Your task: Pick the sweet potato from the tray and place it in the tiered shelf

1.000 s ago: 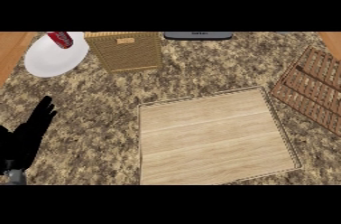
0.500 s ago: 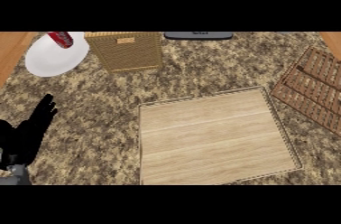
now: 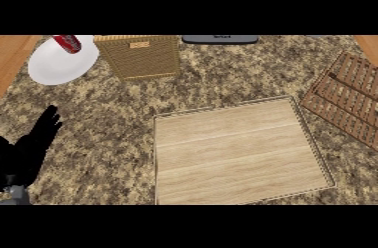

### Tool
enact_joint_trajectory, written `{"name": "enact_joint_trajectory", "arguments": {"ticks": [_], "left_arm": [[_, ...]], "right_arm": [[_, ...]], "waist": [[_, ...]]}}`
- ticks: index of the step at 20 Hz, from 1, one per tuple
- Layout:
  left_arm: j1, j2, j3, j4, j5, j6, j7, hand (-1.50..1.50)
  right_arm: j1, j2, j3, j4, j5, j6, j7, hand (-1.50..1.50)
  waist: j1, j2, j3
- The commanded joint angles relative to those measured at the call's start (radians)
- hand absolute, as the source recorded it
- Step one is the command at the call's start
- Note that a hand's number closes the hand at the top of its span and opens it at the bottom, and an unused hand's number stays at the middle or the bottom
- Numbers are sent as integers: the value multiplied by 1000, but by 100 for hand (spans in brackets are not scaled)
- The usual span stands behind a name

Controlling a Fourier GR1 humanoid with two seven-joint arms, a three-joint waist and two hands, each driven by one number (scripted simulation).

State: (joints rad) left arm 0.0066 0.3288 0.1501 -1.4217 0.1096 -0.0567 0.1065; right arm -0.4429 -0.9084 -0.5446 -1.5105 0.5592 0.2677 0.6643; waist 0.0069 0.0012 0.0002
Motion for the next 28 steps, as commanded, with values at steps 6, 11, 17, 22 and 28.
{"name": "enact_joint_trajectory", "arguments": {"ticks": [6, 11, 17, 22, 28], "left_arm": [[-6, -22, 4, -17, -28, 0, 11, 0], [-7, -32, 12, 9, -24, -3, 0, 0], [17, -34, 22, -33, -17, -7, 11, 0], [37, -42, 20, -16, -46, 5, -13, 0], [48, -39, 35, -49, -32, -5, 2, 0]], "right_arm": [[-33, -41, -19, 162, -12, -35, -163, -150], [-47, 30, -88, 148, -90, -90, -153, -150], [-58, 65, -201, 67, -246, -34, -41, -150], [-22, 26, -368, 8, -387, 19, -41, -150], [-17, -147, -570, 69, -507, 112, 18, -150]], "waist": [[-3, -2, 0], [-8, -2, 0], [-12, -6, 0], [-26, -8, 0], [-23, -7, 0]]}}
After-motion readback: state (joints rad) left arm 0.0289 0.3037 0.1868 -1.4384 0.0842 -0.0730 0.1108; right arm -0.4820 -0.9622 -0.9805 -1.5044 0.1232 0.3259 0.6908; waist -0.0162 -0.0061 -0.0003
